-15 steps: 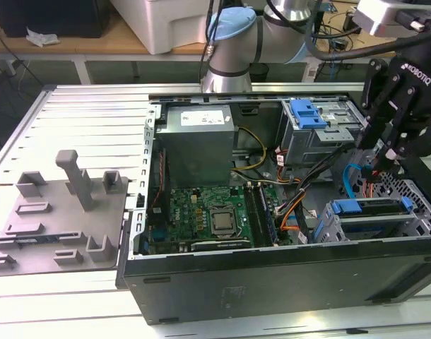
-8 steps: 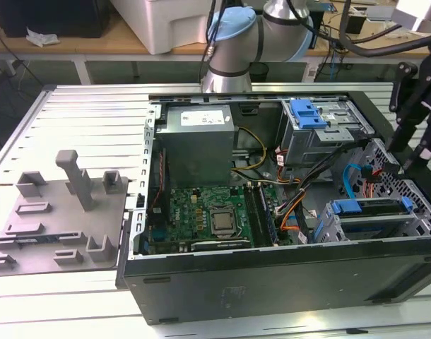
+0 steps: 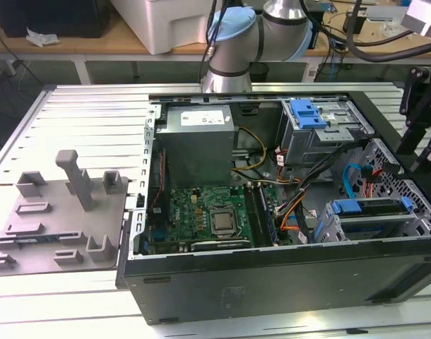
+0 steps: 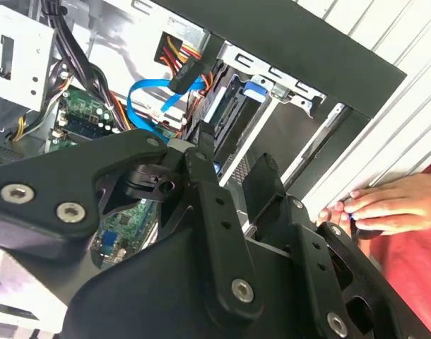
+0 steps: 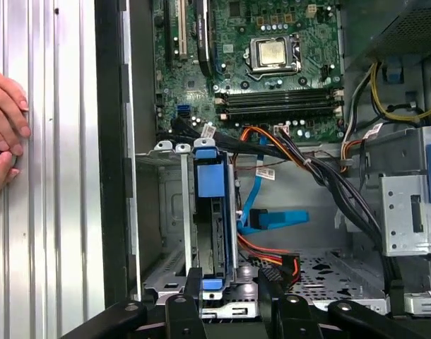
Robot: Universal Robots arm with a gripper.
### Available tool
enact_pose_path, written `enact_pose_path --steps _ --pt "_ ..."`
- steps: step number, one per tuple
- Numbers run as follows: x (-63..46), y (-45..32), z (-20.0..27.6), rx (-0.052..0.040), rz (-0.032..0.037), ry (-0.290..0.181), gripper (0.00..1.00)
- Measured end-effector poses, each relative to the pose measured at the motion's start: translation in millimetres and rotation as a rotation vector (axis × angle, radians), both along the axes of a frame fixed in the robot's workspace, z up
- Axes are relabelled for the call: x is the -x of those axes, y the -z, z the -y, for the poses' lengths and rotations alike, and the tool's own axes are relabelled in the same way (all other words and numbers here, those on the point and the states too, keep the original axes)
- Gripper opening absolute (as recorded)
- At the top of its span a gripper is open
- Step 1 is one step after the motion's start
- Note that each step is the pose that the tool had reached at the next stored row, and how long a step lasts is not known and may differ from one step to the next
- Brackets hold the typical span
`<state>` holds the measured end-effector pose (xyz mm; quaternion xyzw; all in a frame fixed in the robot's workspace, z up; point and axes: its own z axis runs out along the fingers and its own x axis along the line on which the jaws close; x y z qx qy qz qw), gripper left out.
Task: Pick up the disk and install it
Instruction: 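Insert the first disk wire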
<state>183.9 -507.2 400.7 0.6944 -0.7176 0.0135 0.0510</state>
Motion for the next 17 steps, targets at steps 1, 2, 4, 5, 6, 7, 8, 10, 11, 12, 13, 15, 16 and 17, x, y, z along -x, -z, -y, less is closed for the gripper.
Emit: enact_pose_path --steps 1,2,4,5,6,7,8,10,11,12,13,15,16,17 --pt "0.0 0.0 0.0 0.0000 0.0000 0.000 0.44" --pt "0.2 0.0 -0.1 0.0000 0.0000 0.000 0.44" --pt "-0.2 -0.1 -5.1 0.0006 0.0004 0.000 0.44" --pt "-1.1 0.0 -10.2 0.0013 0.0005 0.000 0.44" --pt "-1.8 0.1 -13.9 0.0018 0.0004 0.000 0.44" --pt "-3.3 0.0 -17.6 0.0029 0.0005 0.000 0.44" --pt "-6.7 0.2 -19.5 0.0041 0.0004 0.005 0.44" --pt "-10.6 1.0 -20.7 0.0054 0.0004 0.029 0.44" --pt "-11.4 1.3 -20.9 0.0053 0.0004 0.036 0.44" --pt "-12.4 1.7 -21.1 0.0052 0.0003 0.045 0.44" --pt "-14.0 2.2 -21.3 0.0054 0.0003 0.059 0.44" --pt "-16.2 3.4 -23.0 0.0054 0.0002 0.076 0.44" --pt "-16.9 4.1 -23.3 0.0054 0.0002 0.083 0.44" --pt "-18.0 5.0 -23.7 0.0057 0.0003 0.094 0.44"
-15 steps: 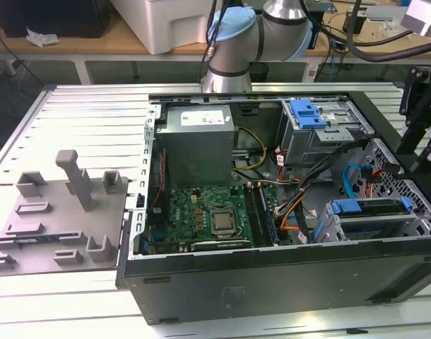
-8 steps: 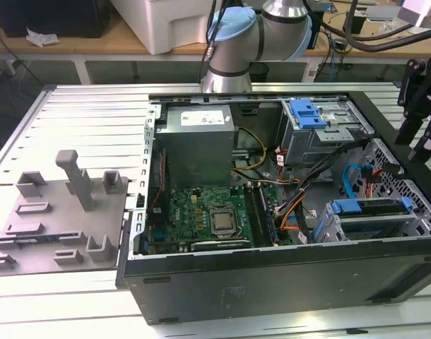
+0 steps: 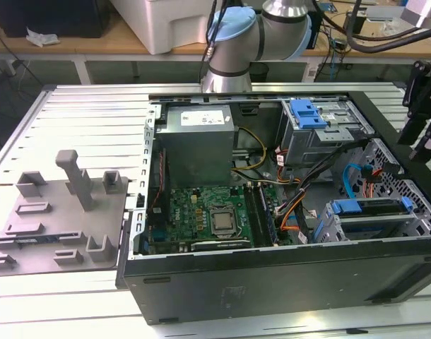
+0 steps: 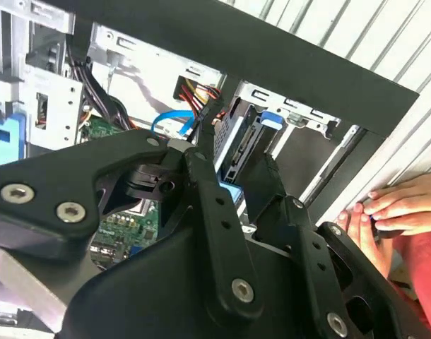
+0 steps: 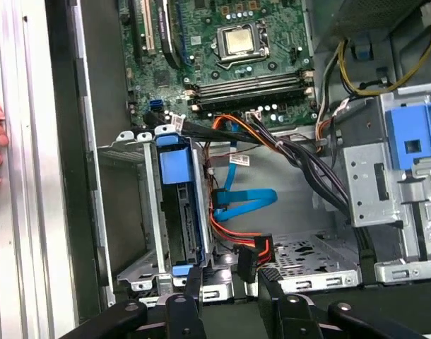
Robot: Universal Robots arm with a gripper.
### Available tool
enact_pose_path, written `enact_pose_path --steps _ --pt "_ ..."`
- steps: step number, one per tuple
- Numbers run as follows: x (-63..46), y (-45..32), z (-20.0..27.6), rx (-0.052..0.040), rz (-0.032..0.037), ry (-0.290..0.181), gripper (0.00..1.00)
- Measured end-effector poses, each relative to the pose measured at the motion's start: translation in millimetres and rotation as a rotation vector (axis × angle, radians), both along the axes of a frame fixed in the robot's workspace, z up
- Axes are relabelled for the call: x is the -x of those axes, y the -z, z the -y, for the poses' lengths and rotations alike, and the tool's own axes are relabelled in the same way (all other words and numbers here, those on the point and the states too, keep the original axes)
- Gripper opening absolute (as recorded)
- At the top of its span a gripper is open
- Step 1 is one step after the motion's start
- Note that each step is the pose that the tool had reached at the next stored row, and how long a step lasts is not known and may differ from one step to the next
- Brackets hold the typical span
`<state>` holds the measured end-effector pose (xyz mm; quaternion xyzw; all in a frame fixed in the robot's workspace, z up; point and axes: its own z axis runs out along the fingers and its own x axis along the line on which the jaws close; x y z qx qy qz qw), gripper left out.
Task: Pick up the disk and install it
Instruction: 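Insert the first disk wire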
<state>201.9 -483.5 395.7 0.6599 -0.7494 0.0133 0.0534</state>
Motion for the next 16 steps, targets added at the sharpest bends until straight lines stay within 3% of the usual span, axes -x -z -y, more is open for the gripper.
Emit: enact_pose_path --steps 2,4,6,7,9,10,14,16 --pt "-0.9 1.7 -0.8 0.0018 0.0000 0.010 0.44" --pt "-1.2 3.4 -2.8 0.0150 0.0001 0.015 0.44" --pt "-1.2 4.1 -5.7 0.0453 0.0002 0.015 0.44" --pt "-1.2 4.4 -7.8 0.0740 -0.0002 0.015 0.44" --pt "-1.2 4.7 -12.1 0.1044 -0.0011 0.015 0.44" --pt "-1.2 4.8 -16.3 0.1125 -0.0010 0.015 0.44" --pt "-1.2 6.8 -33.1 0.1225 -0.0010 0.015 0.44" --pt "-1.4 9.0 -36.5 0.1330 -0.0010 0.017 0.44"
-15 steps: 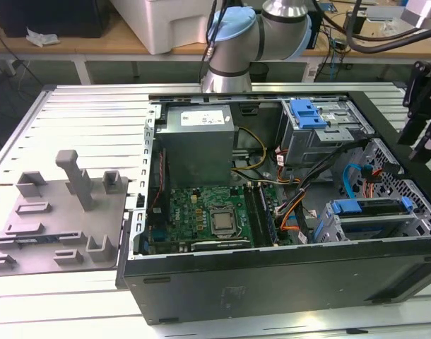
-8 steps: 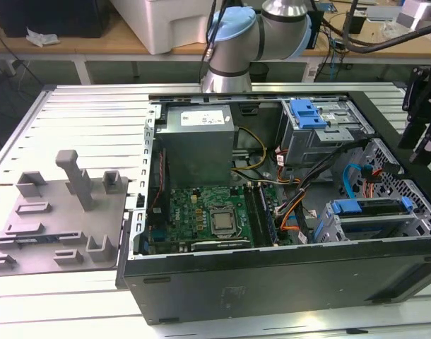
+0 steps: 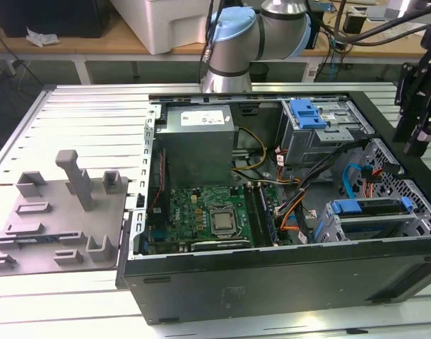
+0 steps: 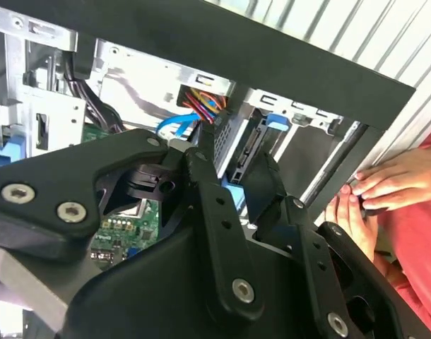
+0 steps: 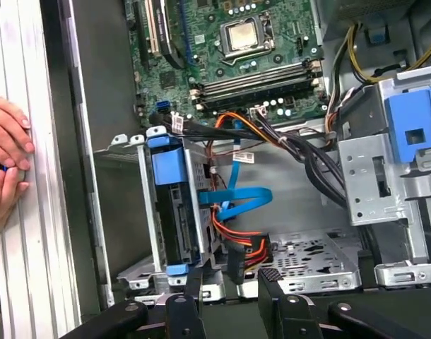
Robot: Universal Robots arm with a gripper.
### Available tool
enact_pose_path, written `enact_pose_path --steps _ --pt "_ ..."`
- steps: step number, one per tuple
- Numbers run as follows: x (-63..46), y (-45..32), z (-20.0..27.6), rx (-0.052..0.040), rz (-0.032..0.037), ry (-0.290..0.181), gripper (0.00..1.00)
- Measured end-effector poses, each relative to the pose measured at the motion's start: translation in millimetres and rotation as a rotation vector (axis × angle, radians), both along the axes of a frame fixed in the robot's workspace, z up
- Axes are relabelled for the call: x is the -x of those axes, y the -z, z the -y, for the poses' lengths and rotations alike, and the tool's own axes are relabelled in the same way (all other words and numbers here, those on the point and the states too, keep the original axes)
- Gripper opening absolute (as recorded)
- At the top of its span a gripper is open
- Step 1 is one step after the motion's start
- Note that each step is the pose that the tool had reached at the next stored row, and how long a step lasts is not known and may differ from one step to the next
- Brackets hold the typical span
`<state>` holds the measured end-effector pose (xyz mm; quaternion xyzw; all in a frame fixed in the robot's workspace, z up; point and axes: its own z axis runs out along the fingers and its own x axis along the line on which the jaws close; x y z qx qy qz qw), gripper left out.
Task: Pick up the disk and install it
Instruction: 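Insert the first disk wire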
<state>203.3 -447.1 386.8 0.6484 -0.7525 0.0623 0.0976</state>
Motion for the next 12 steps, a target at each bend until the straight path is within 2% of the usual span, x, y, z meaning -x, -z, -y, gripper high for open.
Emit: enact_pose_path --steps 2,6,9,12 --pt "-1.5 3.8 -0.7 0.0057 0.0000 0.027 0.44" --pt "-2.9 7.2 -1.1 0.0064 -0.0002 0.067 0.44" --pt "-4.1 12.6 -1.4 0.0081 -0.0002 0.116 0.44" --pt "-4.2 17.5 -4.4 0.0174 0.0002 0.127 0.44"
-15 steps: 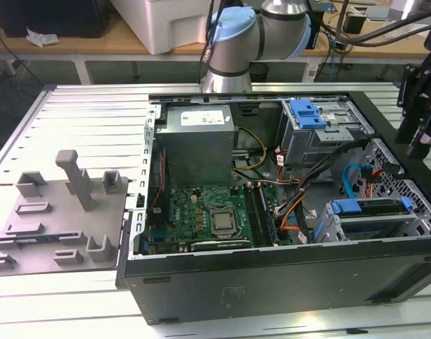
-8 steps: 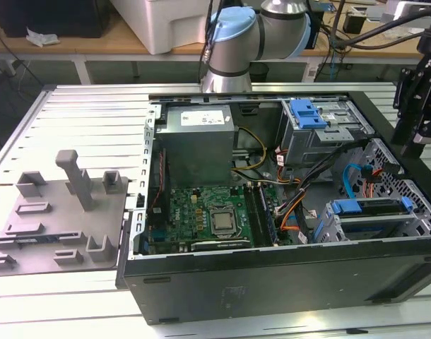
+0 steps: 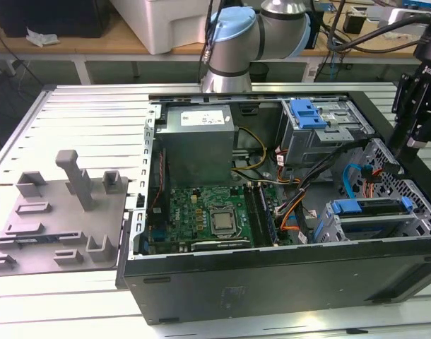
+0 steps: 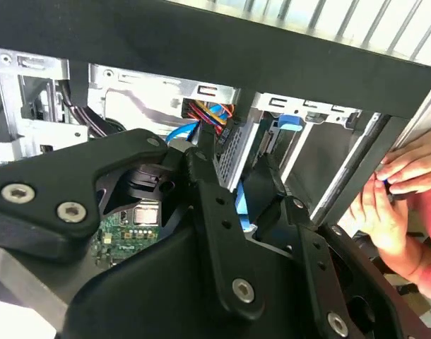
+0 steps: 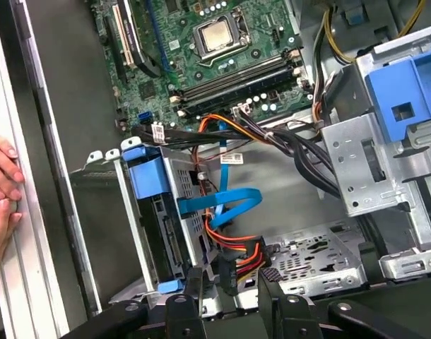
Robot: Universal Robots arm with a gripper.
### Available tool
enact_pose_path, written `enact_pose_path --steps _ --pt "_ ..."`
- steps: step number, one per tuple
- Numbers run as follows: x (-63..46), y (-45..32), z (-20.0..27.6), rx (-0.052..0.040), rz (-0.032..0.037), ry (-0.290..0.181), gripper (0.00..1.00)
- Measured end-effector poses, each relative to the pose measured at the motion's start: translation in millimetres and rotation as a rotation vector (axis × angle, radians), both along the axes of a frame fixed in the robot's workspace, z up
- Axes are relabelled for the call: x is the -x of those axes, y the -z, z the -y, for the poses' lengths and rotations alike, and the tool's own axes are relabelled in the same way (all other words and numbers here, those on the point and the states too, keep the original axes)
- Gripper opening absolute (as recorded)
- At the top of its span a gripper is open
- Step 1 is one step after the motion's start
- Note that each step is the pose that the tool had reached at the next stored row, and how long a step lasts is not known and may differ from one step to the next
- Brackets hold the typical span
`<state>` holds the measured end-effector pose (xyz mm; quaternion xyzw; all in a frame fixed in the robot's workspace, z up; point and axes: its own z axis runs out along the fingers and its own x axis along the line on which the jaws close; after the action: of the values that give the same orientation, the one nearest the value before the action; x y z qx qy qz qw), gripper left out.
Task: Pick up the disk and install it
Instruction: 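Insert the first disk wire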
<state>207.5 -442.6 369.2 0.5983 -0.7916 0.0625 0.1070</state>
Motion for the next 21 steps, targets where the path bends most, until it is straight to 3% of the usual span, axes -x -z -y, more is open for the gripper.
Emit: enact_pose_path --steps 3,4,5,6,12,15,16,21 --pt "0.0 3.6 -9.9 0.0324 -0.0006 0.001 0.44" --pt "0.0 4.3 -14.2 0.0630 -0.0023 0.001 0.44" --pt "0.0 5.3 -17.1 0.0849 -0.0035 0.001 0.44" --pt "0.0 7.1 -17.7 0.0892 -0.0034 0.001 0.44" --pt "-0.1 15.4 -20.8 0.0936 -0.0035 0.001 0.44" --pt "-0.1 16.8 -23.5 0.0983 -0.0034 0.001 0.36" --pt "0.0 17.1 -24.2 0.0995 -0.0034 0.001 0.29" --pt "0.1 18.7 -25.2 0.1035 -0.0035 0.001 0.29"
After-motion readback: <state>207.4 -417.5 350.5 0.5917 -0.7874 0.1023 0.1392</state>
